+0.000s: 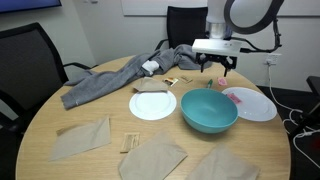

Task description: Put the green pen inside the green bowl

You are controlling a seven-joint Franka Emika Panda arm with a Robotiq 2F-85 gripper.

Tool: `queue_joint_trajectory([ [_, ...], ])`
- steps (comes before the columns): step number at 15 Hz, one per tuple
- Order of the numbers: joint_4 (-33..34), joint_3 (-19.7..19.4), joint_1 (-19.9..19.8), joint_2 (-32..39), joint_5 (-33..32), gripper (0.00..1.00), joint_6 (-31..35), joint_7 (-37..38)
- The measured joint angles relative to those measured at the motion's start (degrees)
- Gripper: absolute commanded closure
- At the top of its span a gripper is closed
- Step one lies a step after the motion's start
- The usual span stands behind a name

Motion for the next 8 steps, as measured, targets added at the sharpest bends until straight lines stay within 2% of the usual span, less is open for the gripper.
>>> queue_joint_trajectory([
  [8, 3.99, 0.0, 1.09, 5.07, 0.16, 0.0, 0.54, 0.0],
])
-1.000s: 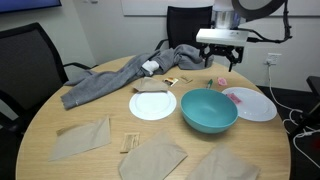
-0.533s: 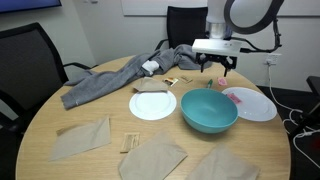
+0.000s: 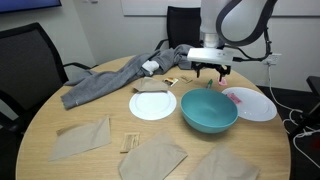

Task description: Put the green pen inside the green bowl

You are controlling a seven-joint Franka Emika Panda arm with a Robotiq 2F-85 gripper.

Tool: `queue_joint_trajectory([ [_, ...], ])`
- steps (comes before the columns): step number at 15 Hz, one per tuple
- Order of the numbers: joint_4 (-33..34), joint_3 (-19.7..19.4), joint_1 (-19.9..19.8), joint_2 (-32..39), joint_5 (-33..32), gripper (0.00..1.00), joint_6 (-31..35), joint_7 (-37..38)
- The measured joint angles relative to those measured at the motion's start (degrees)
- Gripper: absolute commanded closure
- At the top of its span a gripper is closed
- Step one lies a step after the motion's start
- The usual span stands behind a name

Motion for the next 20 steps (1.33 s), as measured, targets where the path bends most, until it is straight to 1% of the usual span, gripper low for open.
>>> queue_joint_trajectory([
  [5, 2.72, 0.01, 0.04, 2.27, 0.11, 0.0, 0.0, 0.0],
  [9, 3.49, 0.01, 0.03, 4.31, 0.38, 0.0, 0.0, -0.08],
  [10, 3.54, 0.01, 0.03, 4.75, 0.42, 0.05, 0.0, -0.08],
  [11, 3.6, 0.01, 0.03, 5.16, 0.45, 0.26, 0.0, -0.08],
  [13, 3.84, 0.01, 0.03, 5.94, 0.48, 0.31, 0.0, -0.08],
  [14, 4.06, 0.01, 0.03, 6.24, 0.49, 0.37, 0.03, -0.08],
  [16, 4.8, 0.01, 0.06, 6.37, 0.51, 0.54, 0.06, -0.08],
  [20, 5.83, 0.01, 0.11, 6.4, 0.53, 0.84, 0.06, -0.08],
])
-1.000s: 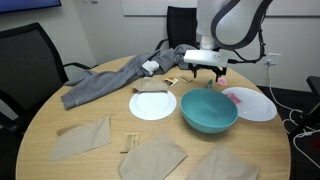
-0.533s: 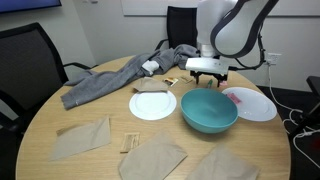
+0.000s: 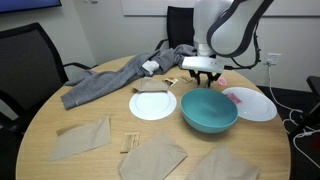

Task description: Put the green pen inside the green bowl

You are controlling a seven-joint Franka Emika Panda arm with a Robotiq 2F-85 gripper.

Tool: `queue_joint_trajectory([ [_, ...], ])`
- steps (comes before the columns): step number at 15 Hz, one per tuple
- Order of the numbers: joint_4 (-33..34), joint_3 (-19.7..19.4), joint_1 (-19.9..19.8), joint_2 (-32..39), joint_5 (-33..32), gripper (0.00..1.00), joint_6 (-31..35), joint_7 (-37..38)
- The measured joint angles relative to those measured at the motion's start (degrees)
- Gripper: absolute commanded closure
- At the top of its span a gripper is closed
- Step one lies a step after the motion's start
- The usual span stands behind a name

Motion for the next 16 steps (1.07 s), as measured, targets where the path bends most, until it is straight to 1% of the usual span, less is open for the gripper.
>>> queue_joint_trajectory([
  [2, 0.44, 0.0, 0.06, 0.0, 0.01, 0.99, 0.0, 0.0],
  [3, 0.51, 0.0, 0.08, 0.03, 0.02, 1.0, 0.0, 0.0],
  [4, 0.55, 0.0, 0.07, 0.05, 0.04, 1.0, 0.0, 0.0],
  [5, 0.56, 0.0, 0.07, 0.05, 0.1, 0.96, 0.0, 0.0],
  [7, 0.08, -0.02, 0.08, -0.74, 0.1, 0.96, 0.01, -0.03],
  [9, -1.66, -0.1, 0.04, -3.25, 0.1, 0.96, 0.22, -1.08],
  [13, -8.13, -1.15, -0.01, -12.39, 0.03, 0.96, 0.62, -5.51],
  [16, -13.58, -1.62, -0.14, -21.14, -0.33, 0.96, 0.6, -11.21],
])
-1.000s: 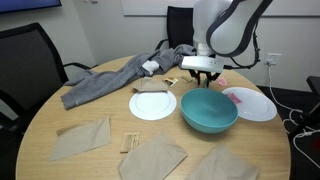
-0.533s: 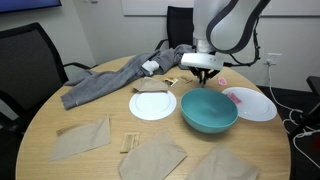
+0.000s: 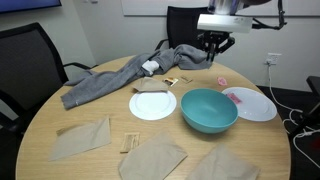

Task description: Put the green pen inside the green bowl

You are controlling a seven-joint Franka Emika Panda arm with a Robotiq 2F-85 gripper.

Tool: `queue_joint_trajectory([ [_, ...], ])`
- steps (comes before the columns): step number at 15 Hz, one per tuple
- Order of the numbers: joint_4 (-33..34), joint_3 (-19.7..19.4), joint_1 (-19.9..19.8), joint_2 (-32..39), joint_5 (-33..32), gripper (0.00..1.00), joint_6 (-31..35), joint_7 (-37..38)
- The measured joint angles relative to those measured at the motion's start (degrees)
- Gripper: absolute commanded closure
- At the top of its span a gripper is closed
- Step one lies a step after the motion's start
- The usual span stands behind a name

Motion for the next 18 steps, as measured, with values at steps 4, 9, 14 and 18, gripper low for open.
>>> queue_joint_trajectory([
  [4, -7.22, 0.89, -0.1, -12.11, -0.34, 0.96, -0.2, -8.96],
  [9, -14.18, 6.26, -1.12, -24.21, 1.11, 0.96, -4.17, -18.34],
  [14, -19.0, 11.47, -1.61, -31.1, 3.32, 0.96, -8.37, -20.43],
  [18, -21.19, 14.42, -1.68, -31.95, 5.31, 0.96, -9.81, -20.27],
])
